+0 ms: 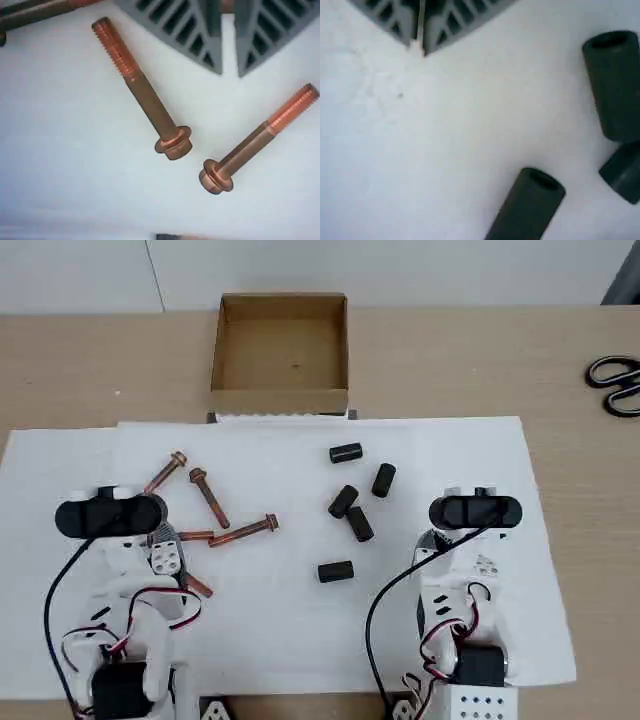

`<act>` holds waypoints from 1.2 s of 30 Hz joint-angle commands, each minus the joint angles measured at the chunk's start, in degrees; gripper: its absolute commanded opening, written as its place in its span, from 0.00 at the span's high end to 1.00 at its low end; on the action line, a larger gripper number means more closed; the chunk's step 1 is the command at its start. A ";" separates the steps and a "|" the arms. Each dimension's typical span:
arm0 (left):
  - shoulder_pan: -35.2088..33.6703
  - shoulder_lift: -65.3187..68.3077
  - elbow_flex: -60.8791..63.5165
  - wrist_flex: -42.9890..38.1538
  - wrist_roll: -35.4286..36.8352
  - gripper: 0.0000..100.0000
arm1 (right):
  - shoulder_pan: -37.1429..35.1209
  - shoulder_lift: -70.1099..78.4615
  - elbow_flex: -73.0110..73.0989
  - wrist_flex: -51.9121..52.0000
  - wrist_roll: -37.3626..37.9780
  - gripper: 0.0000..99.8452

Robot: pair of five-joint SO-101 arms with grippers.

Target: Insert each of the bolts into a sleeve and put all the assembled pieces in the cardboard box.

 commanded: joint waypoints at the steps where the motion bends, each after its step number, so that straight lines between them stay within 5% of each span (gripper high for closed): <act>1: -0.26 0.09 -3.56 4.22 0.00 0.99 | -0.31 -0.84 0.79 0.31 0.26 1.00; 8: -0.26 5.27 -9.71 5.19 -0.09 0.99 | 1.01 -0.22 -10.46 3.74 0.35 1.00; 15: -0.18 33.58 -31.87 6.51 0.26 0.99 | 1.01 -0.13 -22.42 9.71 3.96 1.00; 23: 0.09 64.62 -59.21 23.03 -0.09 0.99 | 1.36 2.86 -28.66 14.99 8.97 0.99; 29: 0.18 79.91 -67.12 27.34 -7.47 0.99 | 0.92 24.57 -40.18 14.46 9.32 0.99; 36: 0.09 87.47 -68.88 26.11 -7.74 0.99 | 0.31 61.05 -64.26 18.51 8.79 0.99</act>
